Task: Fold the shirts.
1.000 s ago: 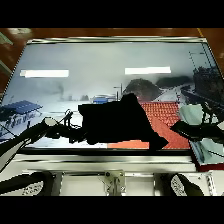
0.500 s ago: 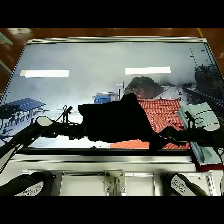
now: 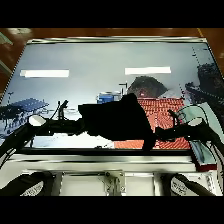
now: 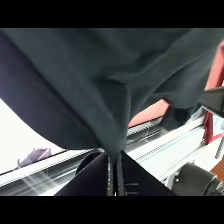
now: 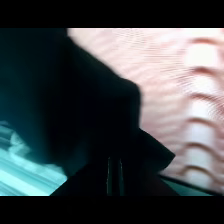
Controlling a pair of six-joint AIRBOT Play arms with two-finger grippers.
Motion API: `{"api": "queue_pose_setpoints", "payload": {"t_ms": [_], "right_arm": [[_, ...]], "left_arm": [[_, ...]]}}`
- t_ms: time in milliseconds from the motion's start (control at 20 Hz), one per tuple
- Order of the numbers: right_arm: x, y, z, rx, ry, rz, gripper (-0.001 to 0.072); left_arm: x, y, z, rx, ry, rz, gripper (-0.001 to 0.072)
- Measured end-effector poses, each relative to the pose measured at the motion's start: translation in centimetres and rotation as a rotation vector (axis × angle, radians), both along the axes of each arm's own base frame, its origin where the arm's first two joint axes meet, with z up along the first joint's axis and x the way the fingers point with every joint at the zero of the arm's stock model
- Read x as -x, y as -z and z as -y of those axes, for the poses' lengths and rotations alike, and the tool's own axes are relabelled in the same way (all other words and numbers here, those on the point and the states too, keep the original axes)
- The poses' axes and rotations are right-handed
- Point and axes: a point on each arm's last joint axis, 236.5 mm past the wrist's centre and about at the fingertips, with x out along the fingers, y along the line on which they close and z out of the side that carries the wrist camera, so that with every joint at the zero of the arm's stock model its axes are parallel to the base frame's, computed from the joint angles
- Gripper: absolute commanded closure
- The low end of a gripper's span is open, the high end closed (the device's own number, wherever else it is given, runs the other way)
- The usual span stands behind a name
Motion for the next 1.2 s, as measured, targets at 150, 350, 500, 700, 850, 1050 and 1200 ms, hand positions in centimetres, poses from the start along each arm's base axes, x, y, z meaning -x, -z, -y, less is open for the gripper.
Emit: {"api": "queue_pose_setpoints", "payload": {"t_ms": [150,350,500,700,850,1050,1200], "right_arm": [[-3.3,-4.1,0.0,0.025,-0.039,0.144,0.0656],[-10.0,-18.2,1.1,0.126,-0.051,0.576,0.0657],[-11.9,-34.5,1.9,0.222,0.032,1.01,0.0656],[-6.2,-55.7,2.3,0.283,0.207,1.567,0.0656],[-0.4,-64.3,2.3,0.326,0.277,1.814,0.0657],[2.0,-66.2,2.4,0.399,0.271,1.862,0.0656],[-0.1,-63.0,2.1,0.387,0.209,1.716,0.0656]], "left_arm": [[-2.0,-3.5,0.1,0.021,0.021,0.109,0.0674],[-6.7,-16.9,-1.7,0.038,-0.004,0.49,0.0673],[-7.3,-31.3,-4.9,0.039,-0.1,0.851,0.0673],[-2.2,-45.5,-8.1,0.024,-0.196,1.218,0.0673],[1.2,-49.1,-9.1,-0.048,-0.216,1.351,0.0672],[2.4,-46.3,-10.3,-0.213,-0.182,1.271,0.0672],[1.8,-42.2,-11.5,-0.319,-0.159,1.142,0.0672]]}}
